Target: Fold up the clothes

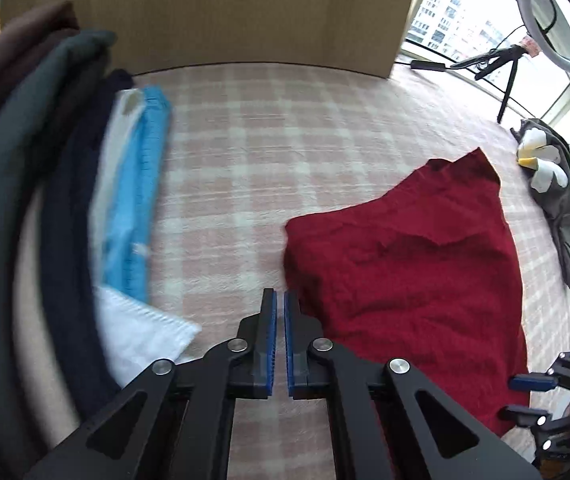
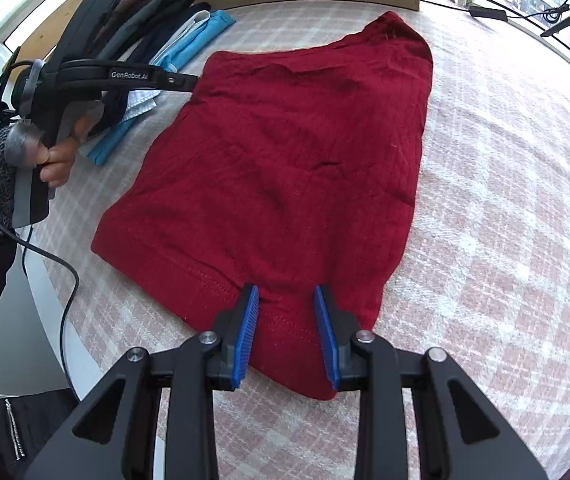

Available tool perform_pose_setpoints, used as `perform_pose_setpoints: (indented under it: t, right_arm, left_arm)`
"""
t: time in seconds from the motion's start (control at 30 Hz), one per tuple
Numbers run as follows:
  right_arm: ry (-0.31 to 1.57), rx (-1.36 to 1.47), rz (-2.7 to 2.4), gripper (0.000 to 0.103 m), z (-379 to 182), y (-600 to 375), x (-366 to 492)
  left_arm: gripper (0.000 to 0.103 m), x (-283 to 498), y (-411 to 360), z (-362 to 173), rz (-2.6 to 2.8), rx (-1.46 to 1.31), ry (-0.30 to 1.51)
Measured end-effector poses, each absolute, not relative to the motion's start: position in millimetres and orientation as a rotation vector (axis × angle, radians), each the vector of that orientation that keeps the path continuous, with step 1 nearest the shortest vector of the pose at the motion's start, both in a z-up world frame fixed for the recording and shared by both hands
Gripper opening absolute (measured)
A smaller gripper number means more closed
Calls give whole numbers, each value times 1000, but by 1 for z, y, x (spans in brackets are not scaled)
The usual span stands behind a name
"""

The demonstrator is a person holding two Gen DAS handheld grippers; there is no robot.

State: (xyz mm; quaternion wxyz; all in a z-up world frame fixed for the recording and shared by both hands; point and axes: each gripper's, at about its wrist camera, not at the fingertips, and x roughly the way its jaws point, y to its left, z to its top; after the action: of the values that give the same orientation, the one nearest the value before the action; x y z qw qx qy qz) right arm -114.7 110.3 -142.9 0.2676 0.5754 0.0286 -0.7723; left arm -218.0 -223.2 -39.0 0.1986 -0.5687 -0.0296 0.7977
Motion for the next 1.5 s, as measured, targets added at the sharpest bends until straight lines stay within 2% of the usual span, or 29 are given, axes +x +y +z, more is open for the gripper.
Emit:
perform_pose_setpoints:
  t: [0.03,0.07,0.1,0.13,0.17,0.33,0.4,0.57,0.8,0.87,0.9,0.93,1.03,1.07,1.1,1.2,1.37,1.5]
  right_arm:
    - [52,1537,-2099,29,-136,118,-113]
    - [26,1521,-2115,29,-130,126,-111]
    - [8,1524,-2130,35,-126,134,-109]
    - [-7,1532,-2145,48,-124,143,-108]
    - [-23,1541,-2161,52,-122,152,-107]
    - [-171,1578,-2183,53,-126,186,-97]
    - [-192,1571,-2164,53,-129,193,-93]
    - [-49,1590,-2162,53,-134,183,-95]
    - [-14,1578,-2125,53,-138,183,-87]
    - [-8,1566,-2116,47,-138,185,-85]
    - [-5,1560,-2111,42,-138,185,-83]
    - [-7,1557,-2095,32,-139,186,-82]
    - [-9,1542,-2078,28,-144,179,-84]
    - [-10,1537,-2078,27,-146,172,-87]
    - [-31,1535,-2074,25,-147,171,-88]
    - [-150,1537,-2047,16,-150,179,-93]
    - [-438,1512,-1965,12,-139,201,-102]
    - [-556,1484,-1914,12,-124,210,-108]
  left_arm:
    - [4,-212,-226,-37,2228,-1594,-94]
    - [10,-205,-228,-34,2225,-1597,-105]
    - [20,-199,-231,-32,2222,-1600,-117]
    - [27,-193,-233,-30,2219,-1603,-128]
    - [36,-186,-235,-27,2216,-1605,-139]
    - [41,-151,-238,-24,2193,-1625,-201]
    - [49,-139,-233,-31,2186,-1637,-214]
    - [49,-137,-226,-51,2174,-1730,-191]
    - [47,-133,-209,-54,2184,-1743,-74]
    - [47,-132,-201,-55,2186,-1745,-25]
    - [45,-132,-198,-55,2187,-1745,-3]
    - [41,-131,-196,-54,2189,-1741,7]
    - [32,-133,-195,-52,2168,-1736,-33]
    - [26,-134,-196,-51,2159,-1735,-51]
    - [19,-134,-196,-51,2149,-1735,-70]
    - [14,-137,-197,-48,2122,-1733,-125]
    - [13,-143,-204,-35,2084,-1706,-229]
    - [13,-153,-214,-13,2077,-1661,-298]
